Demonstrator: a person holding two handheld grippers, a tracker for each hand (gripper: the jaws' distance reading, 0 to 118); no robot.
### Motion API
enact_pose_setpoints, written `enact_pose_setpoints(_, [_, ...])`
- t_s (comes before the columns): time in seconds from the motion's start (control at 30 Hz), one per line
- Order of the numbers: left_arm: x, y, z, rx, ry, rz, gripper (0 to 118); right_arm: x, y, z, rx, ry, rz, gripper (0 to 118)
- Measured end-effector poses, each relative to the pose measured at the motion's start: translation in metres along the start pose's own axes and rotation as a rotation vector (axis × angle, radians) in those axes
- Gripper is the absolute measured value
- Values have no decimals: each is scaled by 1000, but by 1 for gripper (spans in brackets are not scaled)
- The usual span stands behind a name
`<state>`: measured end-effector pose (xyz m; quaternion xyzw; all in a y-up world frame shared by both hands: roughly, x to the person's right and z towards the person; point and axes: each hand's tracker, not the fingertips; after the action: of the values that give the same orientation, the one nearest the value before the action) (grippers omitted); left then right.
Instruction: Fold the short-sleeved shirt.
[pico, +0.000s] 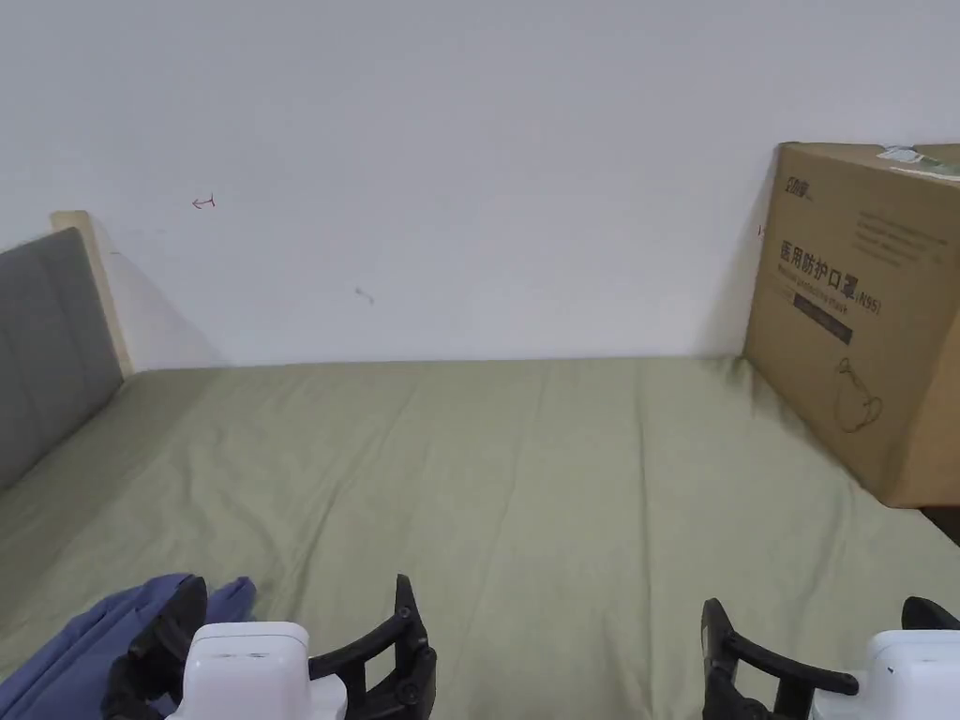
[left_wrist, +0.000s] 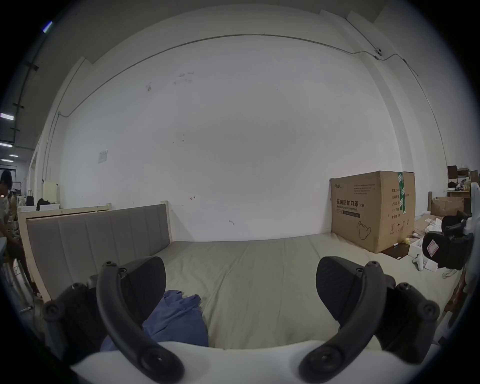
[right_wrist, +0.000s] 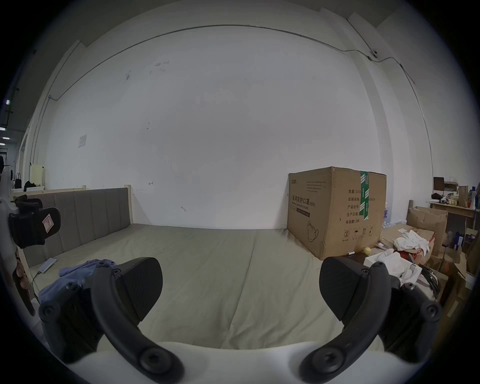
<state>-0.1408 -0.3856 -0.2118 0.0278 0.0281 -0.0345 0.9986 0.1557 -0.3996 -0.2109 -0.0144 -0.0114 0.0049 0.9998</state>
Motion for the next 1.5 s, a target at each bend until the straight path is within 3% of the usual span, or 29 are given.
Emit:
enact_pose_setpoints(0.4, [2,4,-3,0,-3,-12,116,-1,1,-2,-7,4,10,118])
enact_pose_setpoints(0.47, [5,7,-4,7,13,-78,116,0,2,-4,-3,5,0,118])
enact_pose_setpoints(0.5, [9,8,-6,26,52,-171,116,3,1,-7,-20,-7,-58,118])
enact_pose_setpoints(0.53, [16,8,-8,49,86,-295,117,8,0,-13,-73,-53,-171,118])
enact_pose_setpoints(0.57, [23,6,-10,69,92,-438,117,17,-3,-20,-132,-66,-358,118])
enact_pose_setpoints(0.67, [48,-13,-18,158,198,-1005,117,64,-44,-36,-341,-23,-1207,118])
enact_pose_setpoints(0.7, [52,-22,-19,205,214,-1170,117,73,-63,-36,-378,-29,-1405,118])
enact_pose_setpoints(0.73, [53,-28,-19,251,213,-1293,117,75,-78,-33,-394,-55,-1518,118])
enact_pose_setpoints(0.77, [54,-32,-19,271,209,-1373,117,76,-84,-28,-401,-94,-1512,118])
enact_pose_setpoints(0.83, [55,-30,-19,235,160,-1334,117,80,-89,-25,-410,-104,-1379,118])
enact_pose_setpoints(0.93, [49,-14,-24,89,80,-1008,117,85,-60,-29,-364,-97,-1057,118])
enact_pose_setpoints(1.0, [38,-1,-30,-35,32,-674,117,70,-25,-26,-234,-42,-734,118])
enact_pose_setpoints(1.03, [26,6,-34,-92,7,-472,117,59,-10,-23,-185,-54,-505,118])
enact_pose_setpoints(1.1, [7,9,-32,-145,-73,-40,117,24,4,-11,-85,-150,-82,118])
enact_pose_setpoints(1.13, [-1,6,-29,-140,-100,130,117,11,2,-5,-2,-190,64,118])
enact_pose_setpoints(1.2, [-5,-2,-25,-110,-27,176,117,0,-5,4,118,-158,163,118])
enact_pose_setpoints(1.37, [3,-12,-12,-27,36,-16,117,-13,-8,6,84,-119,84,118])
enact_pose_setpoints(1.5, [1,-12,-10,-22,33,-20,117,-16,-13,2,64,-130,71,118])
